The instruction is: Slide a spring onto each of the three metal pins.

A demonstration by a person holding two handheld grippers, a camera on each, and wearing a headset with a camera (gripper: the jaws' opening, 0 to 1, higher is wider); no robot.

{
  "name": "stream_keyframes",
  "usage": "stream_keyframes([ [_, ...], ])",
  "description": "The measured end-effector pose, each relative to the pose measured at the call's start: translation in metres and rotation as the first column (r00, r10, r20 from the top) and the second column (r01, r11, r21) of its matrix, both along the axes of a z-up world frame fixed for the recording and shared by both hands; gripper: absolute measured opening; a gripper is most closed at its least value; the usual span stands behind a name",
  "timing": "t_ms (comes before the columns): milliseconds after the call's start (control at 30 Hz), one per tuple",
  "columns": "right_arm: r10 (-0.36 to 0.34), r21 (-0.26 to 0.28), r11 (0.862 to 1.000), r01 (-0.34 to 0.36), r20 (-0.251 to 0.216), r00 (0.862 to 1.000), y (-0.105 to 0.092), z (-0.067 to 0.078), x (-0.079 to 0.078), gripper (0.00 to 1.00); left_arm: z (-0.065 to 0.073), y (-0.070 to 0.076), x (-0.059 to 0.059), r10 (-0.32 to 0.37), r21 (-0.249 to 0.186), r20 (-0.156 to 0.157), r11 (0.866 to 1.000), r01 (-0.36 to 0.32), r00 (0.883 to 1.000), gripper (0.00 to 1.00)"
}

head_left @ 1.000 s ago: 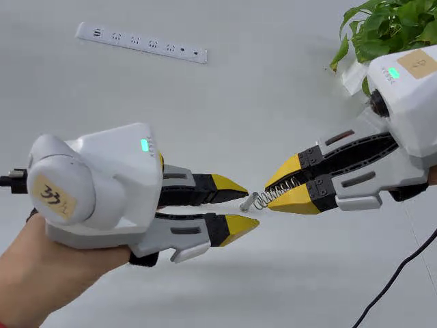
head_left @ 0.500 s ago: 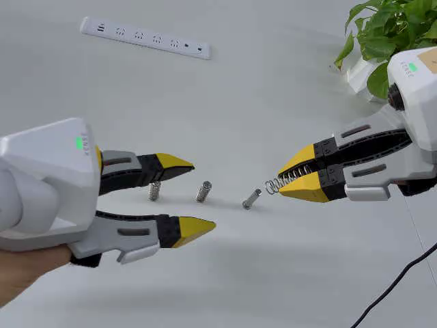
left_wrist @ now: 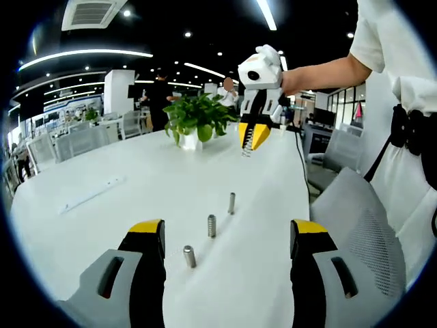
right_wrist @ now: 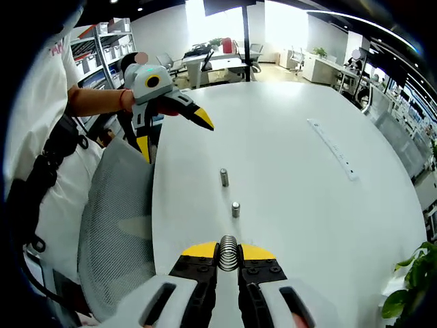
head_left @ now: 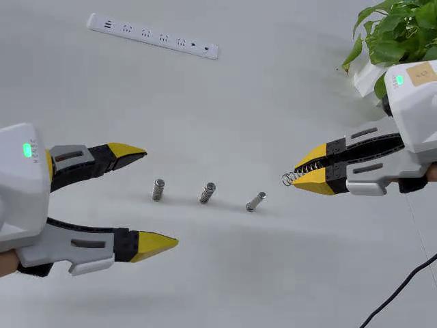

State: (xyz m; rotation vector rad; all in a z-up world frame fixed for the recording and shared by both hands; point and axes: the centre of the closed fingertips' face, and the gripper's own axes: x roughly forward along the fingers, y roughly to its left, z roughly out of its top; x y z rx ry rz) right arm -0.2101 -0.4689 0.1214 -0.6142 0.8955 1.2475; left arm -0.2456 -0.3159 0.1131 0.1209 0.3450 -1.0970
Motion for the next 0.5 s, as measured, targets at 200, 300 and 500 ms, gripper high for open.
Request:
stream_keyframes([
  [200, 0.023, -0.06, 0.998, -0.023, 0.002, 1.0, -0.001, -0.016, 0.005, 0.07, -0.009, 0.009, 0.001, 0.006, 0.014, -0.015, 1.0, -0.006, 1.0, 0.82],
  [300, 0.048, -0.1, 0.994, -0.047, 0.009, 0.999, -0.002, -0.026, 0.008, 0.07, -0.011, 0.01, 0.003, 0.013, 0.016, -0.017, 1.0, -0.013, 1.0, 0.87],
  [500, 0.075, -0.139, 0.987, -0.074, 0.002, 0.997, -0.006, -0.043, 0.014, 0.07, -0.017, 0.011, 0.003, 0.017, 0.015, -0.034, 1.0, -0.016, 0.999, 0.89],
])
